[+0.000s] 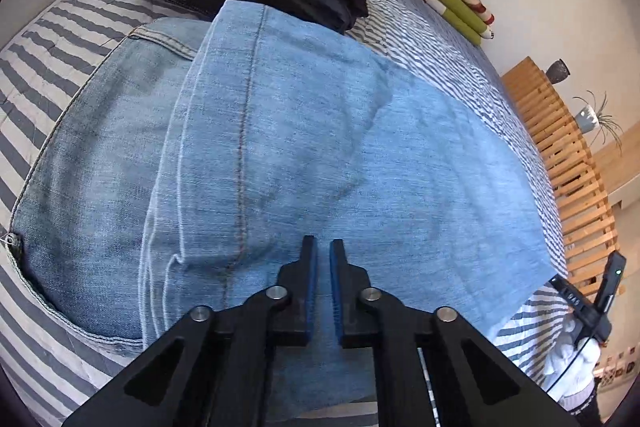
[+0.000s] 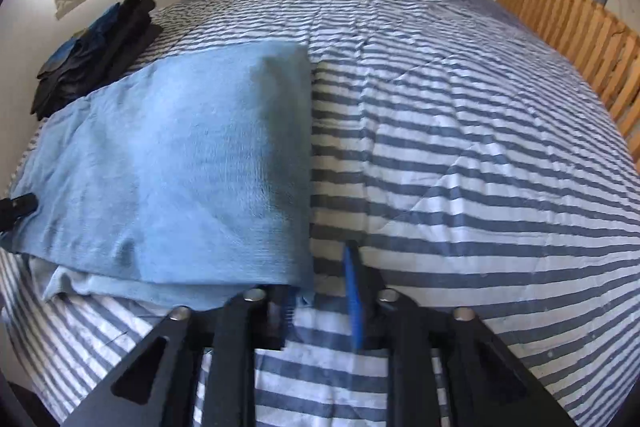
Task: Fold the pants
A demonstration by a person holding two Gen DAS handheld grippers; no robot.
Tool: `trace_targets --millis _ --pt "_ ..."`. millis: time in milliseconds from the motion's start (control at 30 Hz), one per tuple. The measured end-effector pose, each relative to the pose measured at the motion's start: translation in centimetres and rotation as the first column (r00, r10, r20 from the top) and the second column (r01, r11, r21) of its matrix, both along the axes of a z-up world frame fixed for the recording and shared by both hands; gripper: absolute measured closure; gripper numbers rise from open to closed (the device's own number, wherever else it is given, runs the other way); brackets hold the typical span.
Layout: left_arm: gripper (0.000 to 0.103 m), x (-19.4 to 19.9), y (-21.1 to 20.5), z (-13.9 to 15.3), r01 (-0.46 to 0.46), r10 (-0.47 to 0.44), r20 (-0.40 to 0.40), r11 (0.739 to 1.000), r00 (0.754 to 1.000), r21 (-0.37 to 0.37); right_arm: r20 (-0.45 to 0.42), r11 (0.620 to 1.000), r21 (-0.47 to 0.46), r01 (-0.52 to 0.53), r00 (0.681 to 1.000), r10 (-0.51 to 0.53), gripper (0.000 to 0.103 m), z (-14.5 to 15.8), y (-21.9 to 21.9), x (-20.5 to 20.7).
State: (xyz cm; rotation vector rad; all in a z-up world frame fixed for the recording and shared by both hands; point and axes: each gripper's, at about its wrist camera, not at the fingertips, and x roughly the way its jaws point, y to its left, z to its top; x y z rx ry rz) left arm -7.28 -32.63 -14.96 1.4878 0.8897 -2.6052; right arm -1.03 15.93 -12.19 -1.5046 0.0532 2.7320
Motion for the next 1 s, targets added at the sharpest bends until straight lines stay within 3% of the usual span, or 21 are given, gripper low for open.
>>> trace_targets --millis 67,167,300,400,467,567,633,667,767,900,1000 --pt "0.101 0.1 -0.3 -0.4 -0.001 0.001 -0.001 1.0 1.0 0.029 -0.025 0.998 -0.045 0.037 0.999 -0.038 0.09 1.7 1.5 0.0" --pt "0.101 -0.1 0.0 -0.5 0.006 -0.006 0.005 1.0 1.0 -0.004 -0.136 0.998 0.061 -0.008 0.991 0.016 0.09 4.4 -0.1 1.0" --pt "0.101 -0.1 0.3 -0.4 0.021 -0.021 0.007 0.999 1.0 -0.027 0.093 1.0 0.013 0.001 0.996 -0.002 0.091 -1.3 0.7 -0.5" --pt "0.102 -0.2 0.5 0.3 0.005 -0.005 0.011 0.999 1.0 -0.039 0.071 0.999 0.035 -0.026 0.997 0.024 0.082 -1.0 0.8 0.4" --pt "0.1 -0.7 1.8 1.6 0.021 -0.023 -0.016 0.995 1.0 -0.095 0.085 0.998 0.001 -0.059 0.995 0.059 0.082 0.1 1.4 0.7" --pt "0.097 -1.8 5.5 3.6 0.099 -0.105 -0.077 0.992 0.991 -0.083 0.074 0.99 -0.103 -0.1 0.991 0.108 0.079 2.1 3.2 1.5" --pt "0.095 -2.7 8.8 4.7 0.176 -0.181 -0.131 0.983 0.975 -0.046 0.019 0.972 -0.21 -0.104 0.994 0.111 0.075 4.1 5.3 1.4" --pt "0.095 -3.4 10.8 5.0 0.225 -0.224 -0.153 0.974 0.963 -0.009 0.002 0.962 -0.256 -0.09 0.996 0.094 0.066 4.9 6.2 0.8" --pt "0.095 -5.8 17.3 4.7 0.353 -0.345 -0.173 0.935 0.922 0.018 -0.038 0.927 -0.37 -0.065 0.998 0.054 0.062 6.5 7.7 -2.8" --pt "0.095 -7.6 24.1 2.1 0.476 -0.474 -0.098 0.879 0.875 0.001 0.012 0.908 -0.405 -0.107 0.992 0.122 0.054 5.5 6.1 -10.4" --pt "0.095 -9.0 25.8 -0.5 0.499 -0.499 -0.027 0.866 0.866 0.012 0.101 0.889 -0.453 -0.072 0.986 0.131 0.054 2.8 5.2 -15.3"
